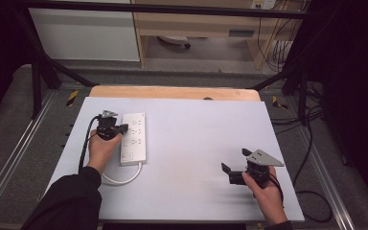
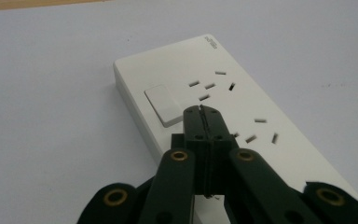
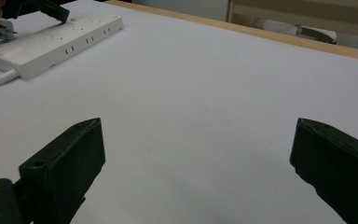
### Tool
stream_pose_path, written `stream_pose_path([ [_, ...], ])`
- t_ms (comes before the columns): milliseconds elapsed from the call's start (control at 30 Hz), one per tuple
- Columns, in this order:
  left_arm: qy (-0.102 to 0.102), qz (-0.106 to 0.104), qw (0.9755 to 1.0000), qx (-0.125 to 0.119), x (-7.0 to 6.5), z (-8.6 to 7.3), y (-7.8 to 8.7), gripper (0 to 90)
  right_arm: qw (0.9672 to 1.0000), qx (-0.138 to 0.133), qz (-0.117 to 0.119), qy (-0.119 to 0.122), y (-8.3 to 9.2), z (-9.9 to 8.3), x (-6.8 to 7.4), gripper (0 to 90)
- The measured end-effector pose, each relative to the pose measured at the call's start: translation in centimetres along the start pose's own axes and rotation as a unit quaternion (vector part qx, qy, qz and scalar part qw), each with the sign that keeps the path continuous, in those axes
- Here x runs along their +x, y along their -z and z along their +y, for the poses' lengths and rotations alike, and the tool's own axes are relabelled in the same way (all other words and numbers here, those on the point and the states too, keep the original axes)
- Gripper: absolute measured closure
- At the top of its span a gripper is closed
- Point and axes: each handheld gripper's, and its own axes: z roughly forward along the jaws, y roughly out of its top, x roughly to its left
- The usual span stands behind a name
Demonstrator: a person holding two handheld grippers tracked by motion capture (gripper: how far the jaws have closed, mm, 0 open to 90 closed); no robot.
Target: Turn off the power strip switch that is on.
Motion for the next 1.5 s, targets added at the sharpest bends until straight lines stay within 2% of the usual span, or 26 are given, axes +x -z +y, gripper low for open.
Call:
stream_pose_path([
  [433, -0.004, -0.002, 1.0000, 0.001, -0.05, -0.03, -0.02, 90.0, 1.0000, 0.000, 0.001, 0.001, -0.02, 0.00, -0.01, 3.8],
  [667, 0.001, 0.001, 1.0000, 0.002, -0.09, -0.01, -0.08, 90.0, 1.0000, 0.002, 0.002, 0.003, -0.04, -0.01, 0.04, 3.7],
  [767, -0.008, 0.007, 0.9999, 0.010, -0.11, -0.01, -0.13, 90.0, 1.0000, 0.002, 0.001, 0.002, -0.03, -0.01, 0.04, 3.7],
  [867, -0.002, 0.006, 1.0000, 0.006, -0.05, -0.05, -0.18, 90.0, 1.0000, 0.002, 0.000, 0.002, 0.00, -0.01, 0.02, 3.7],
  [1367, -0.002, 0.003, 1.0000, 0.002, -0.04, -0.08, -0.24, 90.0, 1.0000, 0.001, 0.001, 0.000, 0.00, -0.01, 0.01, 3.7],
  [1500, 0.000, 0.001, 1.0000, -0.010, -0.10, 0.04, -0.10, 90.0, 1.0000, 0.000, 0.001, 0.001, 0.00, -0.01, 0.00, 3.7],
])
